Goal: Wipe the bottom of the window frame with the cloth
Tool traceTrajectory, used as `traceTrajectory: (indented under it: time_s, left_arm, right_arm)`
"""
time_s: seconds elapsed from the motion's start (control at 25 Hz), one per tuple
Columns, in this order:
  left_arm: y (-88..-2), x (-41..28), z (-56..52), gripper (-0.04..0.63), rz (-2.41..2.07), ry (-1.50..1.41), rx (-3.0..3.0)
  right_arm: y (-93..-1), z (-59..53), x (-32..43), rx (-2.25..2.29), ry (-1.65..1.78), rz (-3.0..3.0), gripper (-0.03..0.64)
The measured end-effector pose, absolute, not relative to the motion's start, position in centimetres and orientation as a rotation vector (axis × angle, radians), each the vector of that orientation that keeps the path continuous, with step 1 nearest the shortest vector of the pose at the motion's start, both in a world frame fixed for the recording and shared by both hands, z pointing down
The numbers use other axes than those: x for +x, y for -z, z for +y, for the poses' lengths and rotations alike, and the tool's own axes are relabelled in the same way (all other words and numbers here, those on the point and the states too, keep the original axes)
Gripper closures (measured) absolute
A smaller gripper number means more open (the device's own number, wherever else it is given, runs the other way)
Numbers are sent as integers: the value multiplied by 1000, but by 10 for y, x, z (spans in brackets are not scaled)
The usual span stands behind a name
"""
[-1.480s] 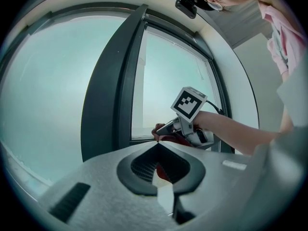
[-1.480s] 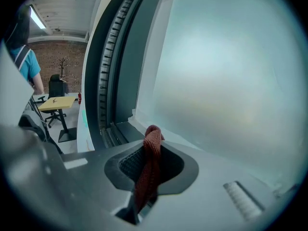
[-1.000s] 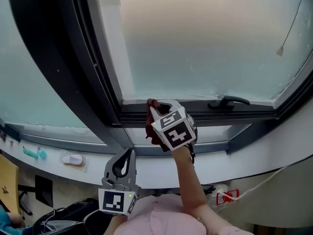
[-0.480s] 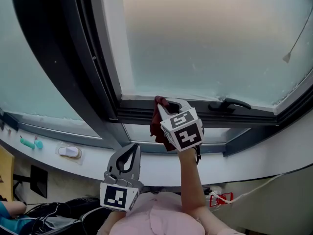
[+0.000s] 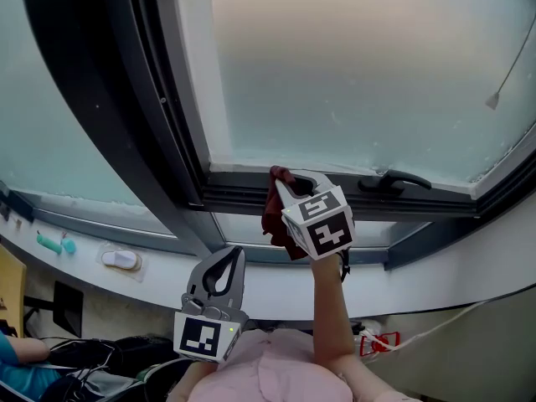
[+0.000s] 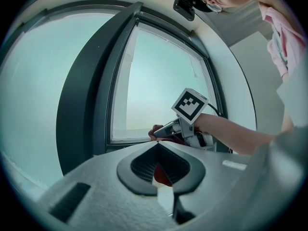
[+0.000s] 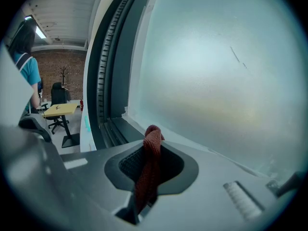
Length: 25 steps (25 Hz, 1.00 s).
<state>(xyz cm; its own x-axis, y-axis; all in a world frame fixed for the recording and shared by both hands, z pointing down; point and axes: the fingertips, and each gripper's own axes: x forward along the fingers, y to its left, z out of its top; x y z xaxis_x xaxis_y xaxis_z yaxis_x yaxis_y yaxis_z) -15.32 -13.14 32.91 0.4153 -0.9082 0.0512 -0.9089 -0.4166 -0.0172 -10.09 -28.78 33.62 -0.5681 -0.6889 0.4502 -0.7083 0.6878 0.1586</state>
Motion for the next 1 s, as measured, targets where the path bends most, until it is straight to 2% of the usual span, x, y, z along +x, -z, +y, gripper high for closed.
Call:
traceTrajectory:
  time_s: [1.0]
  left_arm:
    - [-330, -148, -125, 598, -1656, -65, 2649]
  right_arm:
    - [-339, -292, -53, 1173, -145, -2362, 568]
